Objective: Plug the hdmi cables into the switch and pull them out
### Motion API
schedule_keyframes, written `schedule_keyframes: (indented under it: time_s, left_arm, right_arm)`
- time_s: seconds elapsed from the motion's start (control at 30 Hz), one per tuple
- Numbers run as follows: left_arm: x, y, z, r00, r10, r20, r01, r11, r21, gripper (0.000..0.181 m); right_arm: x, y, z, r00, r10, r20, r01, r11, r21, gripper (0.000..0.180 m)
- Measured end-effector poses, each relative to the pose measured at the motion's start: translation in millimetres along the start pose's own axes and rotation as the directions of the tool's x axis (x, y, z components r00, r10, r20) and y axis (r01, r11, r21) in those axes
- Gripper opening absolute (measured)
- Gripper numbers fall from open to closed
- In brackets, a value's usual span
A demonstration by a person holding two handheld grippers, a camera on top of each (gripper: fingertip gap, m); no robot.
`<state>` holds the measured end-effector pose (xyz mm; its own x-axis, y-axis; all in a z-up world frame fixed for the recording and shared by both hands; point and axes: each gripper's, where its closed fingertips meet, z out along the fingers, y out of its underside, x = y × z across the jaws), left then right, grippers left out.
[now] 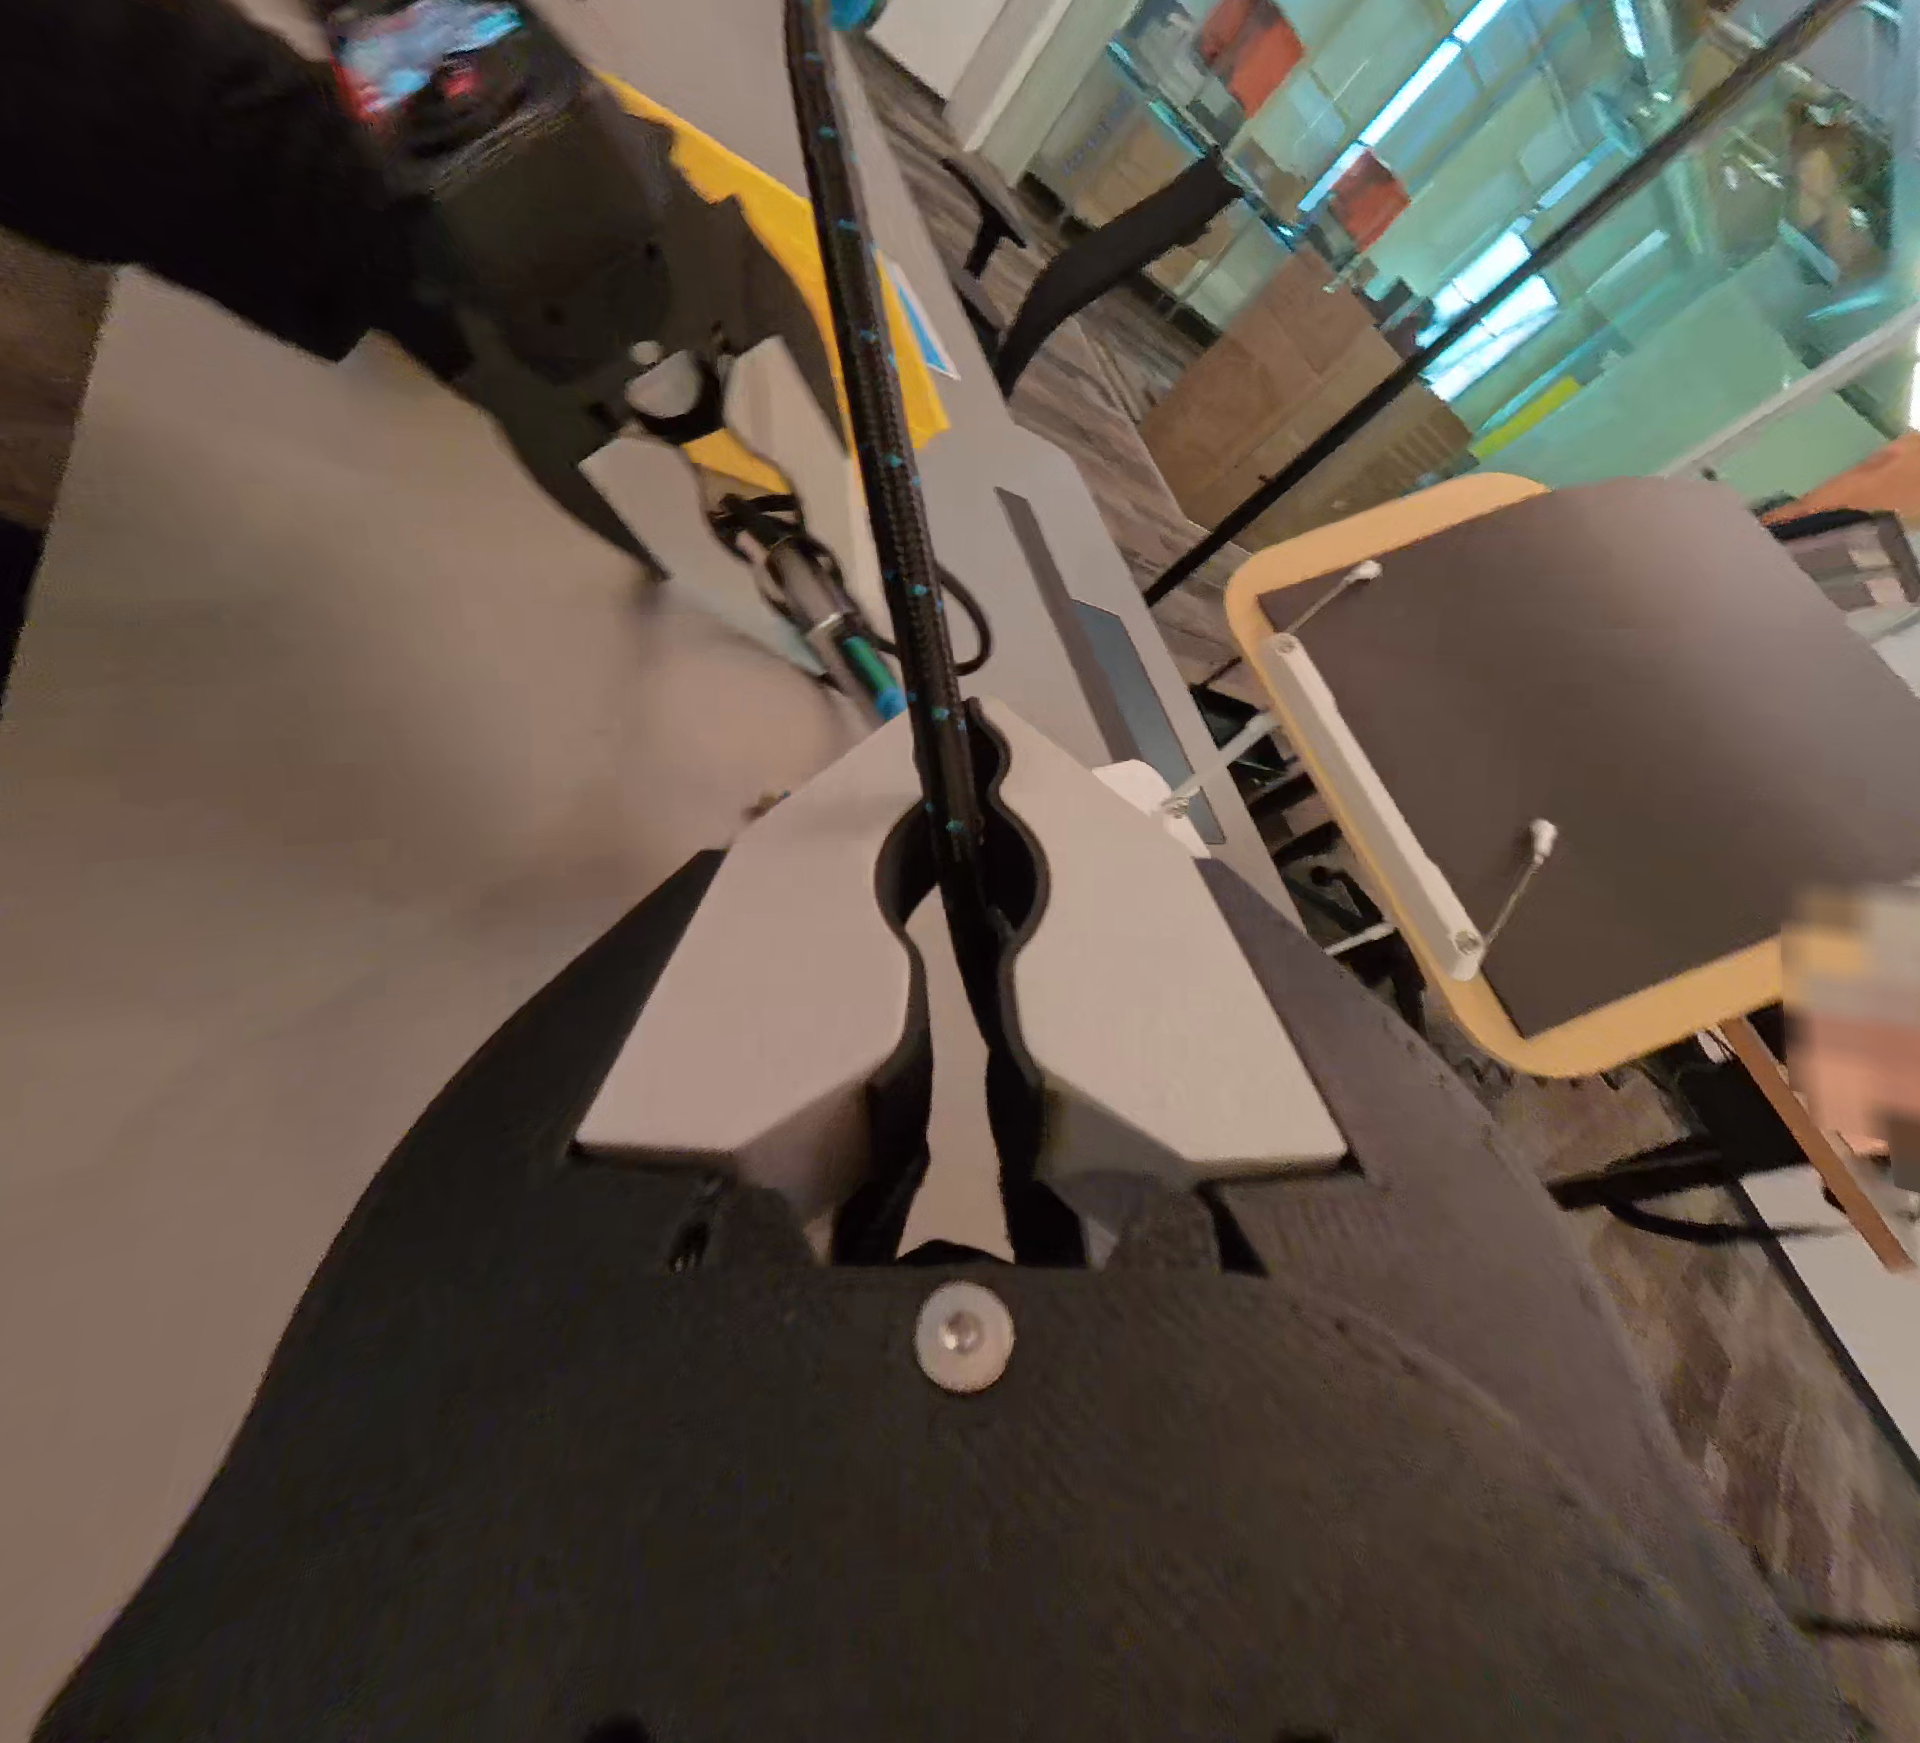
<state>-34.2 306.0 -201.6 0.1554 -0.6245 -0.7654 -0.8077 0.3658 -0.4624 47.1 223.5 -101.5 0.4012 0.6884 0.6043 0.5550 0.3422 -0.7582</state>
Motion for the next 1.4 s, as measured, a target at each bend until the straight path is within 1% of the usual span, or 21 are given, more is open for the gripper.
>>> schedule_keyframes:
  time_s: [0.07,0.13,0.23,0.37,0.47,0.63,0.67,0.77,0.9,0.97,1.03,1.13,1.2,1.23,1.33,1.4]
  left_arm:
    - [-1.7,2.1,1.4,1.000,-0.010,0.004,0.010,1.000,-0.002,0.018]
    - [-3.2,5.6,3.2,1.000,-0.012,0.008,0.012,1.000,-0.007,0.018]
    - [-5.4,9.6,6.4,1.000,-0.014,0.015,0.015,1.000,-0.015,0.018]
    - [-5.2,15.9,10.5,1.000,-0.018,0.022,0.018,1.000,-0.023,0.018]
    - [-4.4,22.2,13.7,0.999,-0.007,0.032,0.008,0.999,-0.042,0.018]
    - [-0.4,29.5,19.0,0.999,0.030,0.035,-0.027,0.996,-0.080,0.018]
    - [0.9,29.5,19.8,0.999,0.030,0.032,-0.027,0.997,-0.077,0.018]
    - [4.2,30.8,25.3,0.999,0.034,0.027,-0.032,0.996,-0.078,0.018]
    - [11.0,30.7,29.1,0.998,0.064,0.021,-0.062,0.994,-0.085,0.017]
    - [14.1,29.7,30.9,0.999,0.049,0.011,-0.048,0.996,-0.077,0.017]
    - [14.6,30.6,33.0,0.999,0.045,0.014,-0.044,0.996,-0.078,0.018]
    - [13.5,31.2,35.4,1.000,0.026,0.013,-0.025,0.997,-0.077,0.018]
    - [13.1,31.2,35.8,1.000,0.023,0.014,-0.022,0.997,-0.076,0.018]
    - [13.2,31.2,35.9,1.000,0.018,0.013,-0.017,0.997,-0.073,0.018]
    - [14.0,31.0,34.8,0.999,0.031,0.015,-0.030,0.996,-0.081,0.017]
    - [15.1,28.6,34.4,0.999,0.031,0.011,-0.030,0.997,-0.078,0.017]
  right_arm:
    - [-11.6,4.4,-5.4,0.998,-0.032,0.060,0.031,0.999,0.010,0.000]
    - [-20.1,17.9,-8.7,0.992,-0.079,0.103,0.083,0.996,-0.036,0.000]
    - [-29.0,48.2,-10.8,0.978,-0.133,0.162,0.159,0.975,-0.157,0.000]
    - [-33.1,87.1,-6.3,0.967,-0.164,0.194,0.218,0.926,-0.309,0.000]
    - [-39.2,122.5,1.9,0.955,-0.178,0.239,0.269,0.859,-0.436,0.000]
    - [-69.8,153.2,20.1,0.926,-0.127,0.356,0.301,0.818,-0.491,0.000]
    - [-78.2,153.4,23.5,0.916,-0.118,0.383,0.307,0.822,-0.480,0.004]
    - [-95.7,130.4,34.3,0.913,-0.018,0.409,0.194,0.899,-0.394,0.029]
    - [-91.7,84.6,32.4,0.913,0.039,0.406,0.068,0.966,-0.247,0.041]
    - [-86.9,59.3,27.9,0.914,0.053,0.402,0.023,0.983,-0.184,0.047]
    - [-83.5,38.5,24.5,0.923,0.011,0.385,0.048,0.989,-0.143,0.047]
    - [-87.6,7.1,21.1,0.927,-0.079,0.366,0.113,0.991,-0.071,0.041]
    - [-87.8,-13.5,20.1,0.936,-0.093,0.339,0.109,0.994,-0.028,0.043]
    - [-85.7,-21.5,20.9,0.943,-0.091,0.319,0.101,0.995,-0.017,0.042]
    - [-83.5,-34.9,30.1,0.959,-0.088,0.269,0.098,0.995,-0.023,0.036]
    - [-80.6,-34.1,39.2,0.968,-0.114,0.221,0.130,0.990,-0.055,0.027]
